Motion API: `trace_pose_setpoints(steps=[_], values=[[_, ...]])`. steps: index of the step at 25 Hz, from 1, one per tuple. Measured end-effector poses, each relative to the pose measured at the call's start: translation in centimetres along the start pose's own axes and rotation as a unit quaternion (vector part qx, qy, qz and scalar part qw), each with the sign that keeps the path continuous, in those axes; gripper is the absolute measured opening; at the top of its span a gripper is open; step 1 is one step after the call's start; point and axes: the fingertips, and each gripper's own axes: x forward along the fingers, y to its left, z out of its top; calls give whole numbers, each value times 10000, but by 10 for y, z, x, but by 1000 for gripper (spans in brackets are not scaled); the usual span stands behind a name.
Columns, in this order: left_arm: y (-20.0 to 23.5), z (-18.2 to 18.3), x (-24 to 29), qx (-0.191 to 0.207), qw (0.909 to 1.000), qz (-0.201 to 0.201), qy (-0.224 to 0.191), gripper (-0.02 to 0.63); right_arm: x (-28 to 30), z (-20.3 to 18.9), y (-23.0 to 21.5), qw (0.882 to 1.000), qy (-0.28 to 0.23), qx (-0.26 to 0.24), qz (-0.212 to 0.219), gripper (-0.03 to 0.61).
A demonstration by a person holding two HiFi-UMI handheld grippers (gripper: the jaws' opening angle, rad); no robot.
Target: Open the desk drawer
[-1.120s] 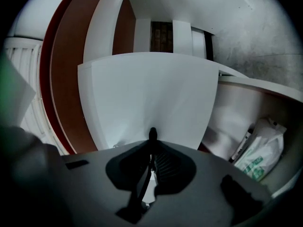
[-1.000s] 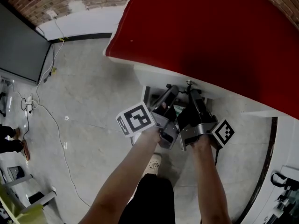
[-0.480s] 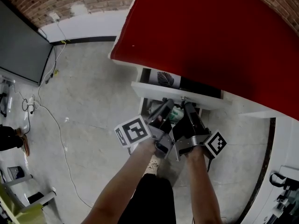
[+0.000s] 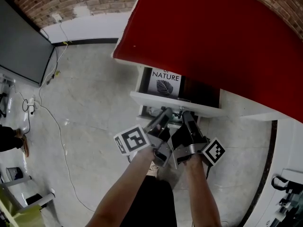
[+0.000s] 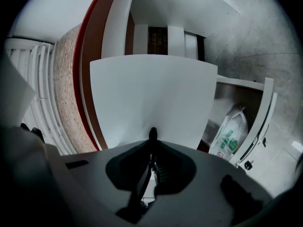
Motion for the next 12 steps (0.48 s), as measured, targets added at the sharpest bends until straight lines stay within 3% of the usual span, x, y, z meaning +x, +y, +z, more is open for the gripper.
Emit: trace_pose_setpoints(steps=[12], values=[[10,-12,-14,48,9999,132,72,51,-15,-11,-11,10000,2,-41,-58,35]])
